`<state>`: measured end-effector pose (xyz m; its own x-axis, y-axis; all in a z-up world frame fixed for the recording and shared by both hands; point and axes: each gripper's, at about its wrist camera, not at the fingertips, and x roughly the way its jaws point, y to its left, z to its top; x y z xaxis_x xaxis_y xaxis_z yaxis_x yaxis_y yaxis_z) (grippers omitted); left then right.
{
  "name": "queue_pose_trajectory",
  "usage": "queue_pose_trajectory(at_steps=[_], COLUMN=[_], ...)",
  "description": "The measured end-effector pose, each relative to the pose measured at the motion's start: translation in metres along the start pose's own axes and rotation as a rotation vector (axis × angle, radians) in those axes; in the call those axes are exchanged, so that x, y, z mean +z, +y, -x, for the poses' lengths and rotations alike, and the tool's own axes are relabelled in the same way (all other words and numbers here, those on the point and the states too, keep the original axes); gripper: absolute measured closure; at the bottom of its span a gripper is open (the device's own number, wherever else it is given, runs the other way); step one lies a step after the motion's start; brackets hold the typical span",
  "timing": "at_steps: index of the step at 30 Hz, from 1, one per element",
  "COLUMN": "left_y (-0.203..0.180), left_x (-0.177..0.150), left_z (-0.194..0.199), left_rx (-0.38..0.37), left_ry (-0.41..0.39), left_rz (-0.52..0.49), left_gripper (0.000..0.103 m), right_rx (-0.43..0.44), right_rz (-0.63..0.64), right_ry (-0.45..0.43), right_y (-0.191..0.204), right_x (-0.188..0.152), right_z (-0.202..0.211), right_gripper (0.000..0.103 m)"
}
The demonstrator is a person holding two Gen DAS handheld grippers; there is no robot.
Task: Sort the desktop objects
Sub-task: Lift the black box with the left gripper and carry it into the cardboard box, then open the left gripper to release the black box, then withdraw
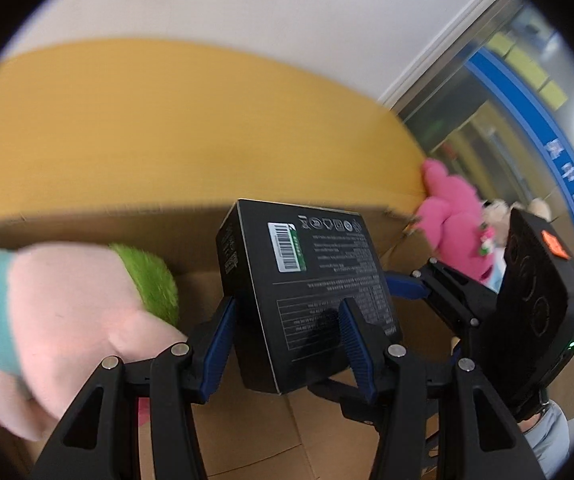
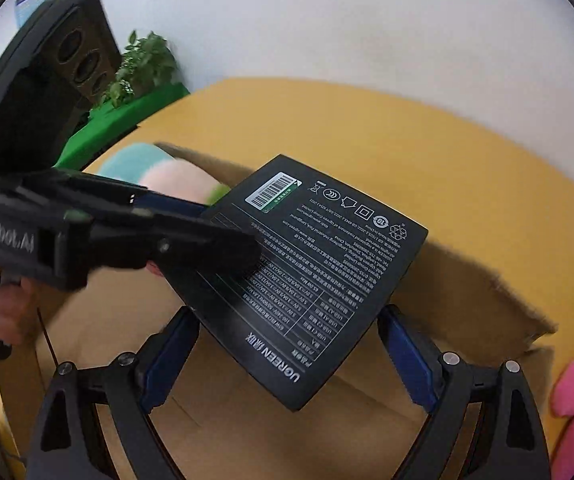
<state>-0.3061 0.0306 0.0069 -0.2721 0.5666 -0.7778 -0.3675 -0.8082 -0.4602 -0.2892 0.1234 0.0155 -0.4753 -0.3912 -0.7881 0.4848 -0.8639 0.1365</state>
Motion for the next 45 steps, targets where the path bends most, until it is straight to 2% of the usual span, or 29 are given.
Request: queue_pose_trajectory(at_steps=[3, 6, 9, 12, 14, 17, 19, 22, 24, 26, 29, 31, 33, 37, 40, 45], left_y=[0.004, 0.002, 0.003, -0.007, -0.017, -0.035, -0.044, -0.051, -0.056, -0.056, -0.049, -0.043, -0.042, -0.041, -0.037, -0.03], left_x=[-0.003, -0.004, -0.007, -0.012, -0.017, -0.039, -0.06, -0.097, -0.127, -0.152, -0.191, -0.214, -0.231, -0.264, -0.279, -0.298], left_z=[-0.015, -0.016, -0.007, 0.02, 0.045, 0.11, 0.156, 0.217, 0.252, 0.273, 0.294, 0.3, 0.3, 0.288, 0.273, 0.245], left_rx=[0.029, 0.052, 0.039, 0.063, 0.087, 0.111, 0.118, 0.169, 0.207, 0.232, 0.267, 0.301, 0.316, 0.293, 0.264, 0.221], left_ry=[0.045, 0.04, 0.045, 0.002, -0.049, -0.186, -0.274, -0.413, -0.494, -0.53, -0.55, -0.558, -0.561, -0.523, -0.48, -0.405], left_rz=[0.019, 0.013, 0.003, -0.042, -0.1, -0.192, -0.24, -0.3, -0.341, -0.351, -0.339, -0.328, -0.314, -0.312, -0.282, -0.236], left_gripper=[0.053, 0.055, 0.055, 0.055, 0.055, 0.052, 0.039, 0.023, 0.023, 0.022, 0.022, 0.022, 0.022, 0.022, 0.022, 0.022], right_rx=[0.01, -0.02, -0.037, -0.073, -0.09, -0.165, -0.186, -0.183, -0.203, -0.223, -0.171, -0.197, -0.197, -0.124, -0.091, -0.014], right_rz=[-0.022, -0.016, -0.046, -0.068, -0.087, -0.072, -0.061, -0.049, -0.043, -0.05, -0.069, -0.056, -0.047, -0.029, 0.028, 0.106], right_ry=[0.052, 0.088, 0.102, 0.083, 0.049, -0.031, -0.108, -0.208, -0.244, -0.267, -0.302, -0.312, -0.298, -0.248, -0.139, 0.059], right_y=[-0.006, -0.013, -0.012, -0.008, -0.001, 0.02, 0.038, 0.065, 0.096, 0.115, 0.135, 0.148, 0.157, 0.168, 0.173, 0.172], right_x=[-0.018, -0.038, -0.039, -0.041, -0.044, -0.048, -0.055, -0.071, -0.074, -0.097, -0.133, -0.153, -0.17, -0.198, -0.222, -0.265], right_z=[-0.013, -0.015, -0.013, 0.003, 0.026, 0.075, 0.115, 0.17, 0.181, 0.194, 0.217, 0.226, 0.23, 0.228, 0.209, 0.149], right_gripper=[0.014, 0.014, 0.014, 0.013, 0.013, 0.01, 0.0, 0.0, 0.0, 0.0, 0.0, 0.0, 0.0, 0.0, 0.0, 0.0])
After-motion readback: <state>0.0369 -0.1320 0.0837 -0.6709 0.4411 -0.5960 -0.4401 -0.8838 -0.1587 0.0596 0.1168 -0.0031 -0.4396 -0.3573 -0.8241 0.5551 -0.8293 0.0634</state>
